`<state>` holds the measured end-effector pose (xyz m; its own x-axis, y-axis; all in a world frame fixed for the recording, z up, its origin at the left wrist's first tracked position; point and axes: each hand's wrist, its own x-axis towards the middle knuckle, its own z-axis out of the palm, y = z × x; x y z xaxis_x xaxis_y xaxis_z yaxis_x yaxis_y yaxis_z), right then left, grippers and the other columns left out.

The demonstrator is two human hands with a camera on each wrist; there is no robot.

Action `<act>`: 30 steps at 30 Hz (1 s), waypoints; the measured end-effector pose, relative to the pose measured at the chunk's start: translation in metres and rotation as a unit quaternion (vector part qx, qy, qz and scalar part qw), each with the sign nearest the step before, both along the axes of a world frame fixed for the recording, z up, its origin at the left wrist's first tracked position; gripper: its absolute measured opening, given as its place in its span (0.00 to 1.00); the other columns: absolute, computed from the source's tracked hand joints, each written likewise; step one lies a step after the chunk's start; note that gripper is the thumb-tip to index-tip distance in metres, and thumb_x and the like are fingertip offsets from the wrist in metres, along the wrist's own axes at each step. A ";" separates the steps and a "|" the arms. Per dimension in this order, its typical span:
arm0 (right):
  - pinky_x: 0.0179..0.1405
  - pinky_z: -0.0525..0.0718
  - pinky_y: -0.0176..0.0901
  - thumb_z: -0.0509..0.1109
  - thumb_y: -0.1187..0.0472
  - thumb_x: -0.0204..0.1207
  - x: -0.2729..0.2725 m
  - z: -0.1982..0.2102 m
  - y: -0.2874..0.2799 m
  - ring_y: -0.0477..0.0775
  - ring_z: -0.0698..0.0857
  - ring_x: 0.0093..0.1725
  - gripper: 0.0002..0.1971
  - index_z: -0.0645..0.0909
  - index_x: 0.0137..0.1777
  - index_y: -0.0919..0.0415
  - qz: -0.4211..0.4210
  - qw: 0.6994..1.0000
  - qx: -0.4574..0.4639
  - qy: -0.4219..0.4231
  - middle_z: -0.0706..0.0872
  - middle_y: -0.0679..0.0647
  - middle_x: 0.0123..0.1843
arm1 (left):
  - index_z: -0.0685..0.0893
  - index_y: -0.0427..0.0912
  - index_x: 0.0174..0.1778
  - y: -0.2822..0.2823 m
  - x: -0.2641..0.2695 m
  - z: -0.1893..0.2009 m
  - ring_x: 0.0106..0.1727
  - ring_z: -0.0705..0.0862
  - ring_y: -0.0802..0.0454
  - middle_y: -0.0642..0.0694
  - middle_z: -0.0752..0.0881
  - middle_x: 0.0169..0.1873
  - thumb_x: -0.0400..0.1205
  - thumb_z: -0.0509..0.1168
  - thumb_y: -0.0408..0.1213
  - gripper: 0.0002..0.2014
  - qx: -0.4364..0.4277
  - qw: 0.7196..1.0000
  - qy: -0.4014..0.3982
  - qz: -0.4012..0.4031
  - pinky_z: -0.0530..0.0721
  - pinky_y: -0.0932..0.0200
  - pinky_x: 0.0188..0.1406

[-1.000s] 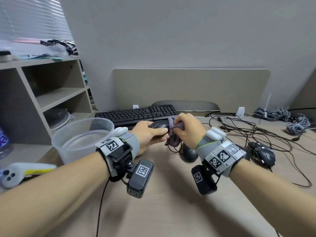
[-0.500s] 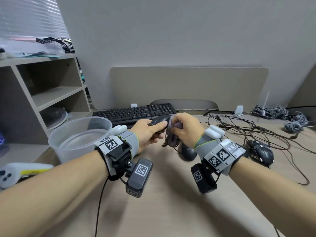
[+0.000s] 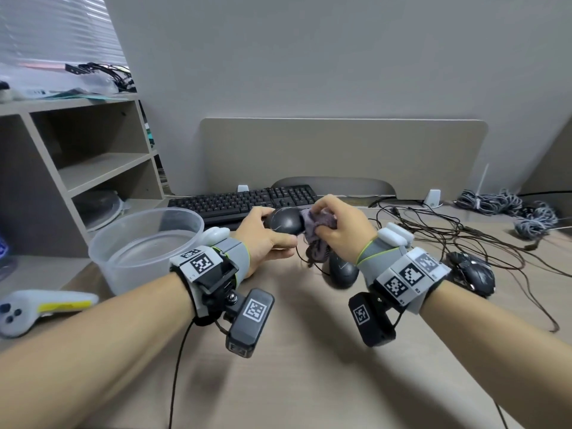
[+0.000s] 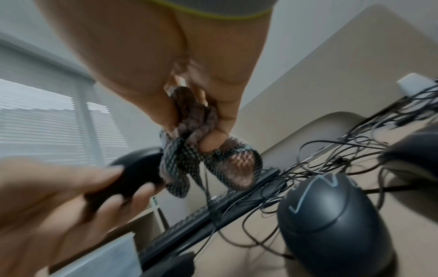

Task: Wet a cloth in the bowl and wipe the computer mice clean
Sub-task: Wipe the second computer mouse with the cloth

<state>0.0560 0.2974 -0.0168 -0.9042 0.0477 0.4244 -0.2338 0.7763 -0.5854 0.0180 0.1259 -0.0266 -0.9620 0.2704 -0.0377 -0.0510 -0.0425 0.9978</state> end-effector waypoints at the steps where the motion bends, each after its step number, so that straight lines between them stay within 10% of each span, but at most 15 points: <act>1: 0.46 0.77 0.44 0.68 0.69 0.67 -0.003 0.002 0.008 0.59 0.82 0.47 0.15 0.80 0.52 0.53 -0.027 1.000 -0.009 0.011 0.87 0.55 0.46 | 0.76 0.44 0.60 -0.001 0.001 0.000 0.53 0.87 0.34 0.38 0.78 0.58 0.66 0.75 0.13 0.32 -0.008 1.000 0.012 0.005 0.91 0.44 0.43; 5: 0.56 0.77 0.41 0.66 0.71 0.68 0.002 0.012 0.004 0.57 0.85 0.56 0.18 0.85 0.55 0.54 0.008 0.998 0.011 0.062 0.89 0.55 0.53 | 0.74 0.42 0.60 0.003 0.007 -0.003 0.55 0.87 0.31 0.39 0.77 0.60 0.67 0.73 0.10 0.32 -0.025 0.998 0.055 -0.016 0.91 0.39 0.44; 8: 0.57 0.80 0.45 0.63 0.69 0.68 0.007 0.007 -0.015 0.58 0.84 0.55 0.17 0.86 0.52 0.58 0.112 0.987 0.088 0.081 0.88 0.58 0.54 | 0.75 0.39 0.63 0.006 0.005 -0.007 0.51 0.84 0.47 0.41 0.82 0.54 0.66 0.75 0.14 0.32 -0.075 0.989 0.124 -0.021 0.89 0.57 0.47; 12: 0.54 0.79 0.50 0.63 0.65 0.74 -0.007 0.012 -0.001 0.63 0.83 0.55 0.12 0.86 0.52 0.57 -0.003 0.995 0.103 0.016 0.89 0.59 0.52 | 0.77 0.46 0.64 0.005 0.006 -0.007 0.52 0.86 0.48 0.46 0.84 0.55 0.64 0.79 0.23 0.34 -0.138 0.976 0.168 -0.012 0.85 0.60 0.52; 17: 0.55 0.80 0.51 0.64 0.69 0.71 0.003 0.008 -0.018 0.60 0.84 0.55 0.12 0.87 0.48 0.60 0.084 0.989 0.106 0.066 0.88 0.57 0.54 | 0.79 0.46 0.62 0.000 0.001 -0.008 0.52 0.86 0.49 0.43 0.87 0.55 0.64 0.80 0.23 0.32 -0.125 0.977 0.169 -0.020 0.85 0.58 0.55; 22: 0.44 0.78 0.48 0.60 0.63 0.71 -0.007 0.004 -0.005 0.65 0.83 0.47 0.09 0.82 0.37 0.56 0.003 0.991 0.132 0.001 0.88 0.58 0.44 | 0.78 0.46 0.64 0.000 0.001 -0.011 0.49 0.85 0.52 0.48 0.84 0.53 0.66 0.78 0.21 0.32 -0.125 0.978 0.164 -0.029 0.84 0.72 0.42; 26: 0.56 0.80 0.46 0.63 0.66 0.71 0.002 0.002 -0.020 0.58 0.84 0.57 0.13 0.87 0.51 0.58 0.089 0.987 0.113 0.077 0.88 0.57 0.57 | 0.79 0.45 0.61 0.000 -0.003 -0.012 0.50 0.85 0.51 0.41 0.86 0.55 0.66 0.78 0.20 0.30 -0.102 0.983 0.149 -0.042 0.85 0.67 0.43; 30: 0.51 0.81 0.51 0.62 0.65 0.74 -0.009 0.001 -0.004 0.64 0.84 0.53 0.12 0.86 0.51 0.54 -0.021 0.995 0.097 -0.001 0.89 0.58 0.49 | 0.78 0.49 0.61 0.002 -0.002 -0.016 0.51 0.85 0.50 0.46 0.84 0.57 0.66 0.78 0.21 0.32 -0.120 0.980 0.152 -0.035 0.84 0.68 0.42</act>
